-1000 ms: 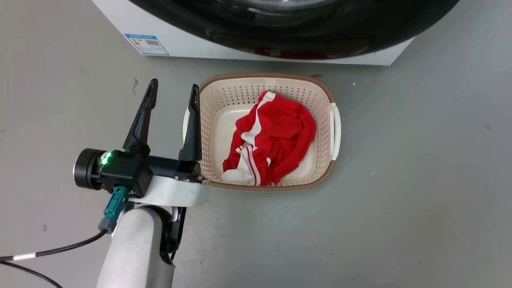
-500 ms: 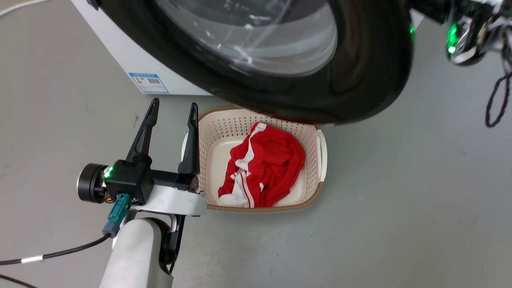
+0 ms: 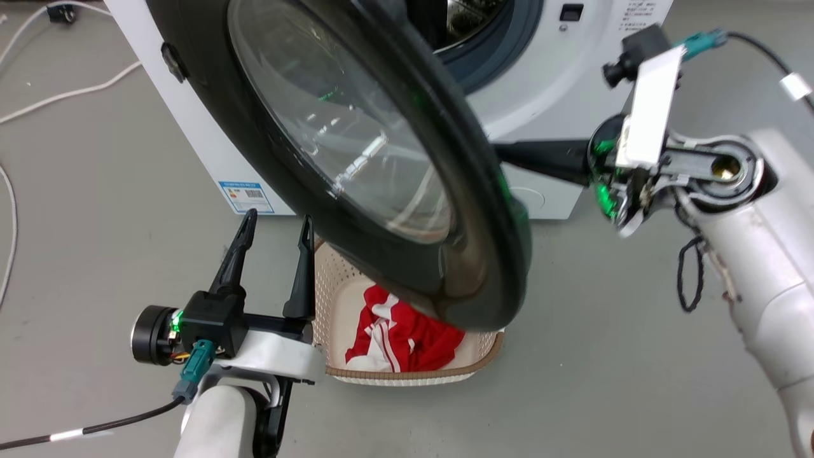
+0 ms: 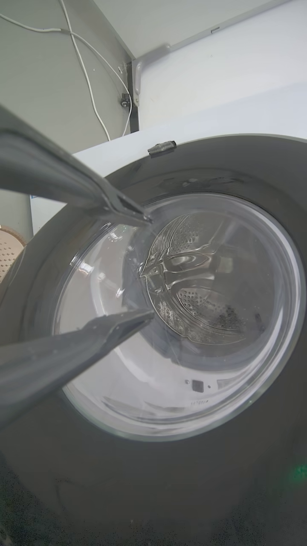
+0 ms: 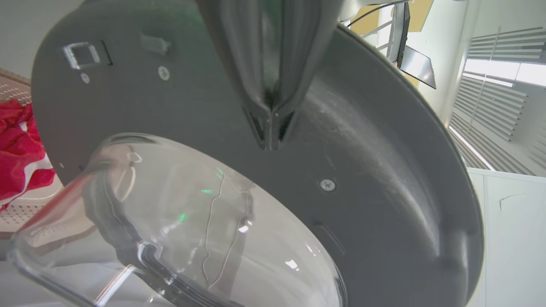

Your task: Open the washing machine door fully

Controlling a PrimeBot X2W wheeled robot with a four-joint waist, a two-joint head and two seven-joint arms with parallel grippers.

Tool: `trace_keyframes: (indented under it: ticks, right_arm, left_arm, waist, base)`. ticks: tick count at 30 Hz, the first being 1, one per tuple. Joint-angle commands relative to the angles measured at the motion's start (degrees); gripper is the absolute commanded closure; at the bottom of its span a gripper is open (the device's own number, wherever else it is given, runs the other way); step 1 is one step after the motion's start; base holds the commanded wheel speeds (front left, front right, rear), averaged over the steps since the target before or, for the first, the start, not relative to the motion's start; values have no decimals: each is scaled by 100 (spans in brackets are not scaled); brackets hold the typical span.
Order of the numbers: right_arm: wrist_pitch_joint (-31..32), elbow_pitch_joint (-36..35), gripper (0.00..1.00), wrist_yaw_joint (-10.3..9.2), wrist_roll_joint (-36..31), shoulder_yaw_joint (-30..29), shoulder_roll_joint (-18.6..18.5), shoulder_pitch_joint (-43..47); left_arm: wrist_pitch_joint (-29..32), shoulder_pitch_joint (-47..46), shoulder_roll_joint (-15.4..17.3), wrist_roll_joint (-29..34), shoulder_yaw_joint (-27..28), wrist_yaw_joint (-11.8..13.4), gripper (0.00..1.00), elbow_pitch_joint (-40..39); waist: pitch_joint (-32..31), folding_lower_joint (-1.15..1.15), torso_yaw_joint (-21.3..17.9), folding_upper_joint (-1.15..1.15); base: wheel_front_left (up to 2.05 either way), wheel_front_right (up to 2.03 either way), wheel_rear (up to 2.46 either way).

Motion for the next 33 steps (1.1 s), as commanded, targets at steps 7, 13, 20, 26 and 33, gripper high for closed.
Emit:
trace_keyframes:
  ticks: [7, 13, 20, 26, 33]
  right_arm:
    - [11, -373, 100, -1, 144, 279, 227, 613]
    - [-100, -669, 100, -2, 289, 552, 535, 956]
    - [-383, -889, 100, -1, 307, 648, 668, 1163]
    - [-1512, -1312, 100, -1, 48, 171, 536, 1512]
    - [-2990, -1960, 100, -1, -235, -798, 89, 2412]
  left_arm:
    - [-14, 163, -3, -39, -74, -29, 0, 113]
    - [-14, 235, -4, -116, -194, 7, 0, 150]
    - [-14, 254, -4, -129, -234, 13, 0, 163]
    - [-14, 319, -5, -131, -209, 37, 0, 173]
    - [-14, 450, -5, -158, -126, 71, 0, 219]
  waist:
    - [-354, 0, 86, 0]
    - [-461, 0, 154, 0]
    - [-493, 0, 173, 0]
    - [-543, 0, 108, 0]
    - [-699, 0, -8, 0]
  base:
    - [0, 0, 0]
    - [0, 0, 0]
    - [0, 0, 0]
    - [0, 0, 0]
    - [0, 0, 0]
